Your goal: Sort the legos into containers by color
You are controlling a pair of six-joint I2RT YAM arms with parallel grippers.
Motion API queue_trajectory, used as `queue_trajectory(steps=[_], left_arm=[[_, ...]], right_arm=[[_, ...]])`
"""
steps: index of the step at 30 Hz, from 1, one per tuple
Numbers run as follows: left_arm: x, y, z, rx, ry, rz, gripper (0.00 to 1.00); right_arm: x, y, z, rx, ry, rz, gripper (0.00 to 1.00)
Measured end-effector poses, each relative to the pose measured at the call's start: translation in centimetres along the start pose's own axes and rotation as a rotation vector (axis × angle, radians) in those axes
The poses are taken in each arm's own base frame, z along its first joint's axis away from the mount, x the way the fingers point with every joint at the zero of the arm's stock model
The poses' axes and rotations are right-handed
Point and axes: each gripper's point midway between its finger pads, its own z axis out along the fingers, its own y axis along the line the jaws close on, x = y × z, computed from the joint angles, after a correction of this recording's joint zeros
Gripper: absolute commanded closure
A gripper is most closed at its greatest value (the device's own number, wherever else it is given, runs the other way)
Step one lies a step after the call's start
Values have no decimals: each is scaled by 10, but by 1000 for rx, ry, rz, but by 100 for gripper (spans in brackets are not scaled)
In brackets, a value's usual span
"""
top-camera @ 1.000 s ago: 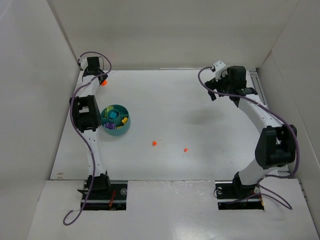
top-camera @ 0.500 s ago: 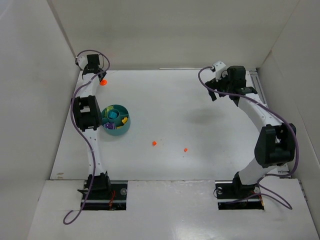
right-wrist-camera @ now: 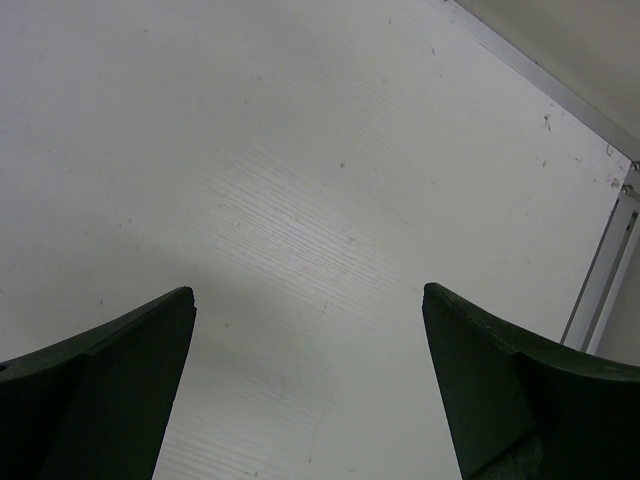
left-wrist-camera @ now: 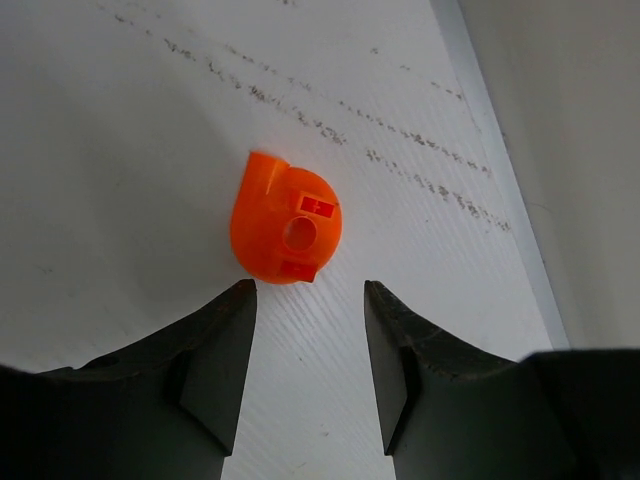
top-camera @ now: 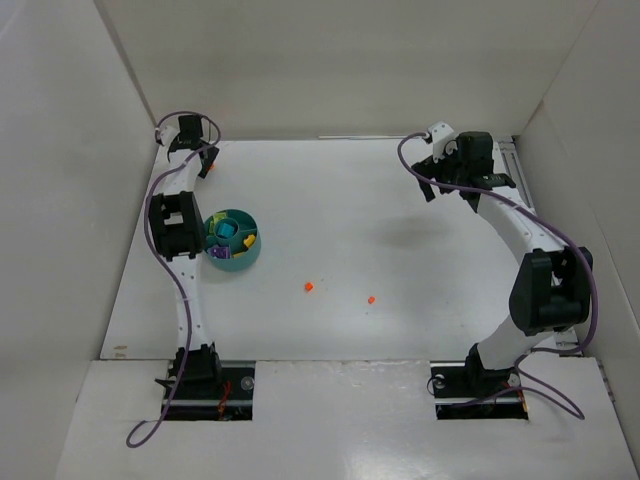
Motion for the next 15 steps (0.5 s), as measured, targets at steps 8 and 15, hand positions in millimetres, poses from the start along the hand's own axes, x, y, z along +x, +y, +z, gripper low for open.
queue_trajectory(steps=[8,15], left_arm=[[1,9,7,-33,0,-65,57],[-9,18,11,-48,-11,-109,59]], right_arm=[[2,-5,-1,15,6,4,0],[-1,-8,-2,22,0,2,0]])
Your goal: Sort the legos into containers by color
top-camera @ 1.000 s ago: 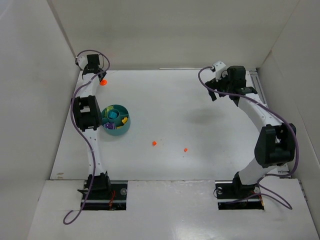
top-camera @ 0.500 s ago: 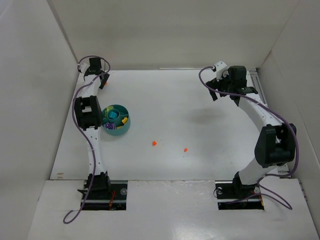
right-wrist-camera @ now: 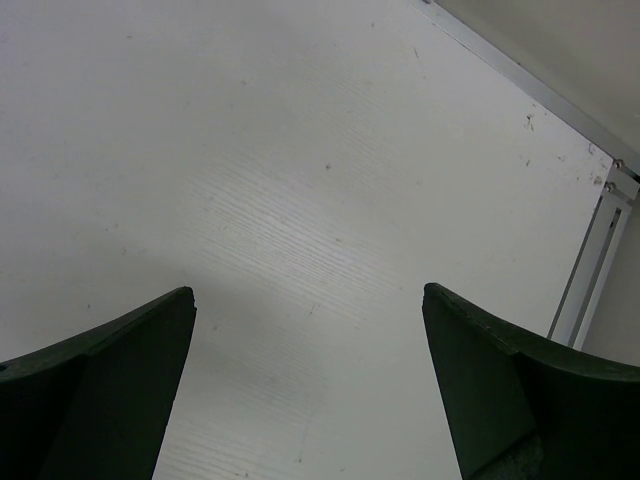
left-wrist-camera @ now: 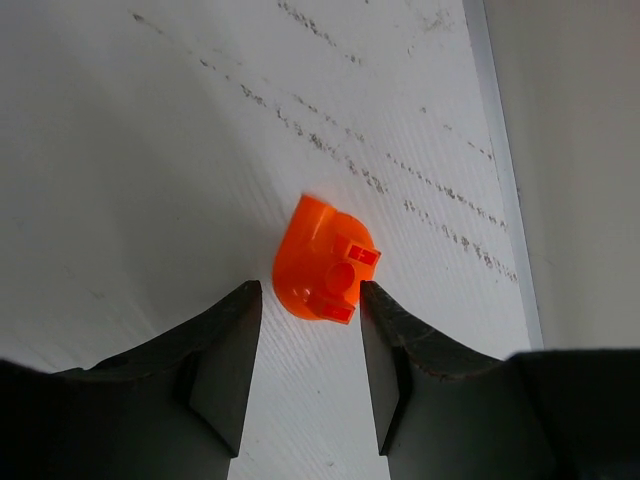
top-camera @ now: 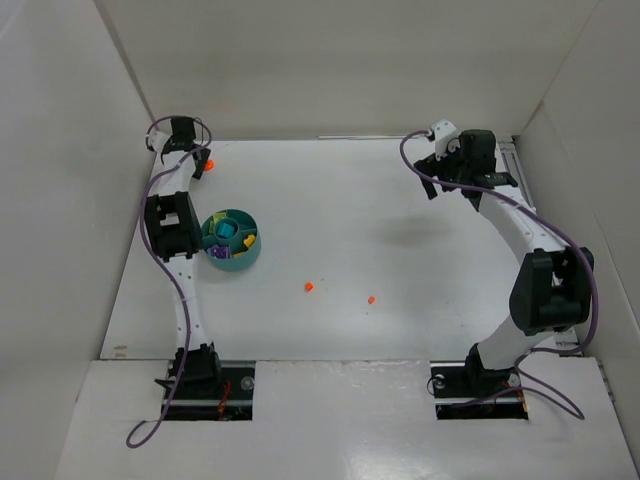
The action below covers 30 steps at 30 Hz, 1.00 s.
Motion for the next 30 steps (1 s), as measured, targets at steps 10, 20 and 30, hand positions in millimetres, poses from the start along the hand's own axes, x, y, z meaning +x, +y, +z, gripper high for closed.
queue_trajectory(steps=[10,20,30], left_arm=[[-10,-6,12,27,-18,-40,66],[-8,-8,13,46,-8,-12,73],[-2,-4,8,69,1,120,85]], right_arm=[[-5,-3,1,5,-9,-1,0],[0,-1,8,-5,9,1,0],[5,3,21,-30,25,5,0]])
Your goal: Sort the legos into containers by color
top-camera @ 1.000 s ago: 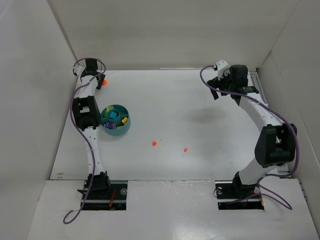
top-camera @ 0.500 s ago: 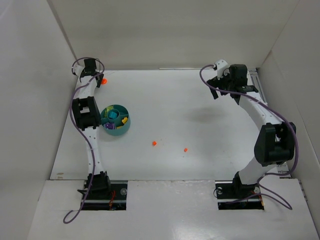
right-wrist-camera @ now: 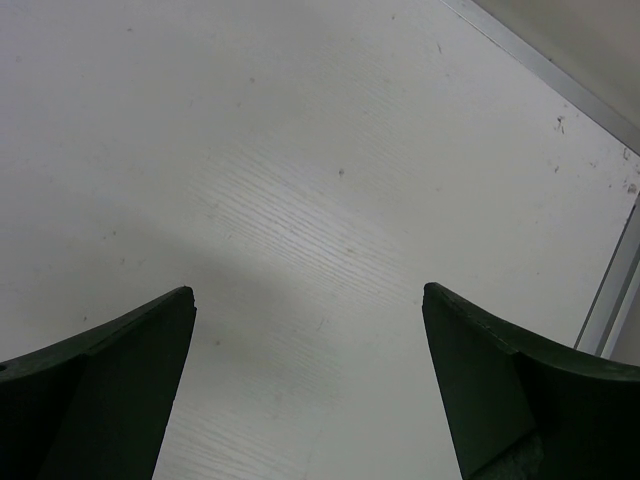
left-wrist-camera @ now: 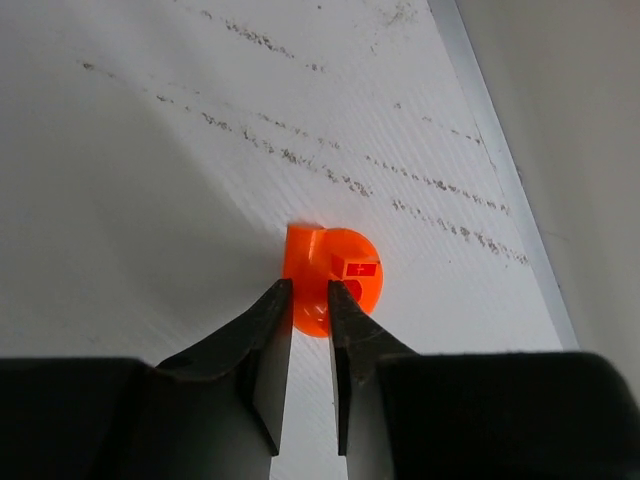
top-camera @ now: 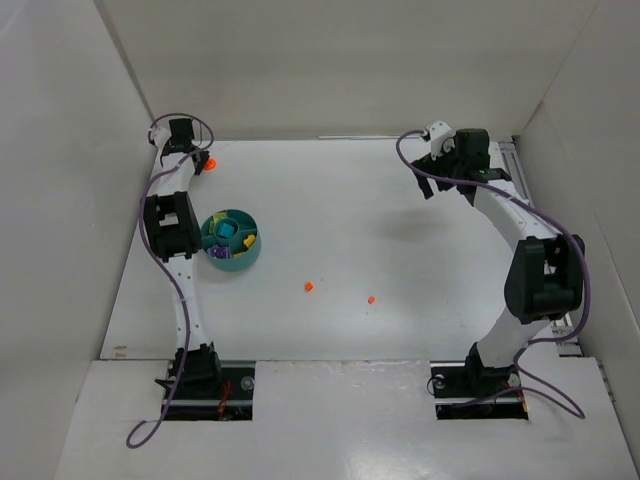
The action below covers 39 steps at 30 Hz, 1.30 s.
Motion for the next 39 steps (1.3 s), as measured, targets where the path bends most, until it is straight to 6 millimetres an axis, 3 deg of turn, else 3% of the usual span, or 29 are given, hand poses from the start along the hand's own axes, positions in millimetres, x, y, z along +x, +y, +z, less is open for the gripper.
queue_trajectory(steps=[8,15,17,22,26,33,36,39], left_arm=[[11,8,-6,-27,29,97,93],[13,10,-10,-28,43,147,94],[14,14,-14,-36,51,165,89],[10,12,-23,-23,42,186,60],[2,0,-26,8,19,174,59],[-32,-43,-36,111,-69,117,49],[-37,-53,-29,146,-98,95,49],[-29,-54,-15,168,-87,80,48]], right_arm=[[-2,2,1,-15,-8,0,0],[-2,4,1,-23,-11,1,0],[-3,4,1,-27,-14,0,0],[-3,6,1,-35,-18,0,0],[-5,5,1,-34,-20,0,0],[-17,-2,-2,-12,-40,-5,0],[-23,-7,-4,3,-50,-7,0],[-29,-12,-2,12,-57,-7,0]])
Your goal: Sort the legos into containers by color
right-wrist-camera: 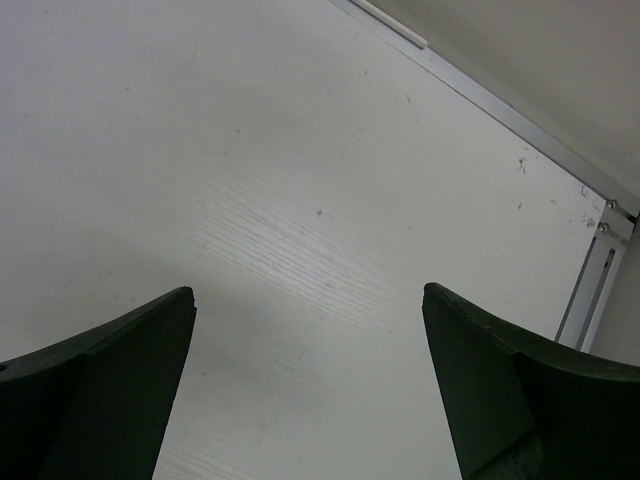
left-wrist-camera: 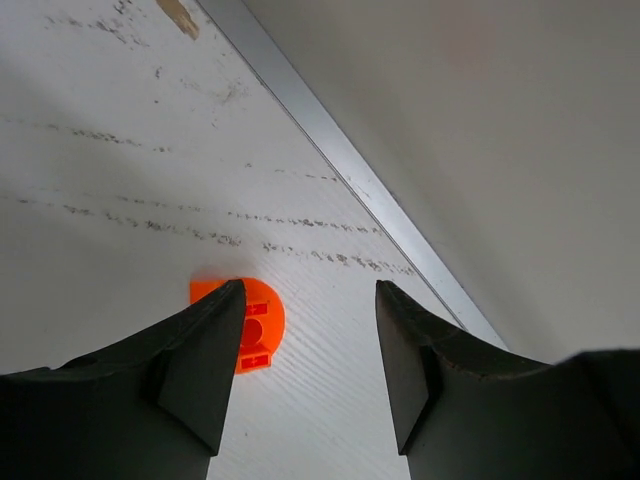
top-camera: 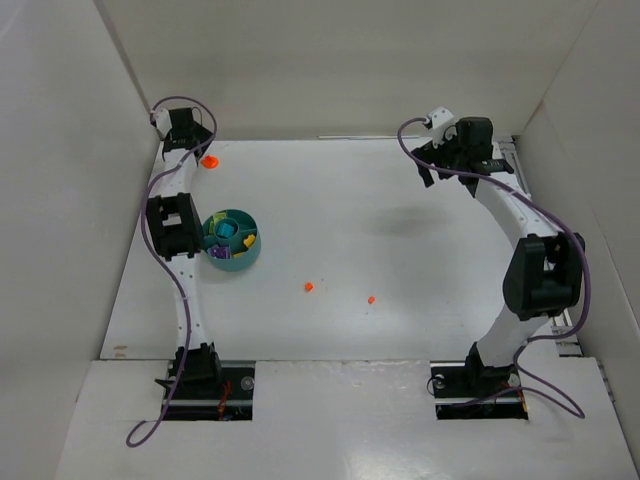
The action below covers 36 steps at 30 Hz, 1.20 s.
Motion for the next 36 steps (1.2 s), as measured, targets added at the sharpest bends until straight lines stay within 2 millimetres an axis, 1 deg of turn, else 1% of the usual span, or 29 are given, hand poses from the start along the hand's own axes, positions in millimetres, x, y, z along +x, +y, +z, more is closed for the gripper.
queue_trajectory(steps=[3,5,6,11,17,18,20,21,24,26,29,31,34,36], left_arm=[[18,6,18,22,27,-12,48],[30,11,29,30,46,-23,46],[28,6,32,57,34,-34,46],[31,1,32,84,48,-50,46],[39,-6,29,116,80,-15,46],[42,-7,29,117,85,-2,49],[50,-9,28,121,97,25,57],[57,-11,26,125,108,33,61],[73,-15,16,140,150,55,61],[80,-13,7,117,173,63,61],[88,-8,-4,68,205,78,61],[93,-3,-11,46,225,85,63],[102,5,-25,38,268,103,67],[106,8,-31,42,290,126,67]], right_arm=[[-1,-4,5,4,4,2,0],[2,-5,8,3,15,5,0],[5,-4,10,0,24,7,0],[16,-4,15,-10,57,9,0],[18,-5,14,-12,65,12,0],[17,-5,15,-11,63,12,0],[14,-6,14,-9,58,10,0],[12,-7,15,-9,54,10,0],[10,-7,16,-16,46,9,0],[9,-5,16,-25,43,10,0],[9,-3,17,-35,40,10,0],[9,-2,18,-43,37,11,0],[8,0,18,-55,30,11,0],[7,1,18,-60,27,11,0]])
